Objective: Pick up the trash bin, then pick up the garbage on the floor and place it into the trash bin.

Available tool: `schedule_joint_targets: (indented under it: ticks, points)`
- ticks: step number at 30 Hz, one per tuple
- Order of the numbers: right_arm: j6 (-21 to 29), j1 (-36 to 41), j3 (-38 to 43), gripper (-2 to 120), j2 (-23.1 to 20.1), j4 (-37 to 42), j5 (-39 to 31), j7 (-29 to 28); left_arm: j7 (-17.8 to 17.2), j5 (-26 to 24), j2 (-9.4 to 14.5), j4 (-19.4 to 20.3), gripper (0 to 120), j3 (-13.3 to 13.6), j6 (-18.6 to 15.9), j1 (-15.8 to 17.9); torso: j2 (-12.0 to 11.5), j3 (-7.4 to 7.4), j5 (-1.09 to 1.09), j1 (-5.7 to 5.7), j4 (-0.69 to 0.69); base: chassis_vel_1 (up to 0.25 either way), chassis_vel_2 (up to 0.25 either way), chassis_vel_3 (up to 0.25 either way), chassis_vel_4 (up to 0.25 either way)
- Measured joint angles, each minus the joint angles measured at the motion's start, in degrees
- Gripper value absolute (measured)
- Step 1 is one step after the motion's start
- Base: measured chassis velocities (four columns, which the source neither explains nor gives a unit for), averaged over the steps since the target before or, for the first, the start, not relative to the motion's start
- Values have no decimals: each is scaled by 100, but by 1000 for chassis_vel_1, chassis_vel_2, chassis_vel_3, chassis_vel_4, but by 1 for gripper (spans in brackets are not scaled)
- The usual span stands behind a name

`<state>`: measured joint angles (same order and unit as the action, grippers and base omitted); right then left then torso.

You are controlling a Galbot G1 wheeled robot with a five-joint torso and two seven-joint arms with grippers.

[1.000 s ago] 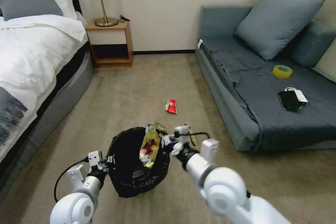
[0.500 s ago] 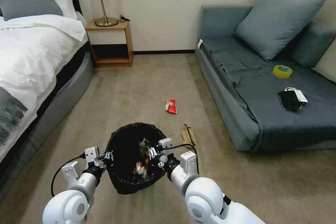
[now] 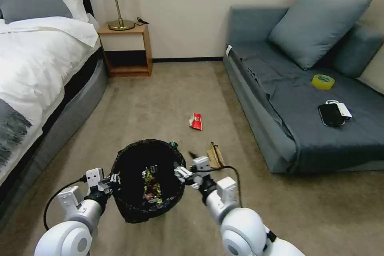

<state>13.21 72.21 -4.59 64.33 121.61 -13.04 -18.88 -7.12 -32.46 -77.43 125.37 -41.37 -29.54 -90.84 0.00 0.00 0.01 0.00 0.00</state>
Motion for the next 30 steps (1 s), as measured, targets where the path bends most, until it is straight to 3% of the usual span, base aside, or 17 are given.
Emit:
schedule_joint_targets:
  ticks: [4, 17, 30]
  points:
    - [-375, 535, 689, 98, 187, -38, 823, 16, 38, 228, -203, -36, 4, 14, 107, 69, 0, 0, 0, 0, 0, 0, 0, 0, 0]
    - [-1038, 1757, 1675, 100, 614, 112, 1720, 96, 52, 409, -414, 10, 4, -103, 223, 89, 0, 0, 0, 0, 0, 0, 0, 0, 0]
    - [-1328, 1940, 1760, 100, 796, 68, 1997, 200, 19, 478, -406, 106, 4, -148, 234, 15, 0, 0, -1, 0, 1, 0, 0, 0, 0]
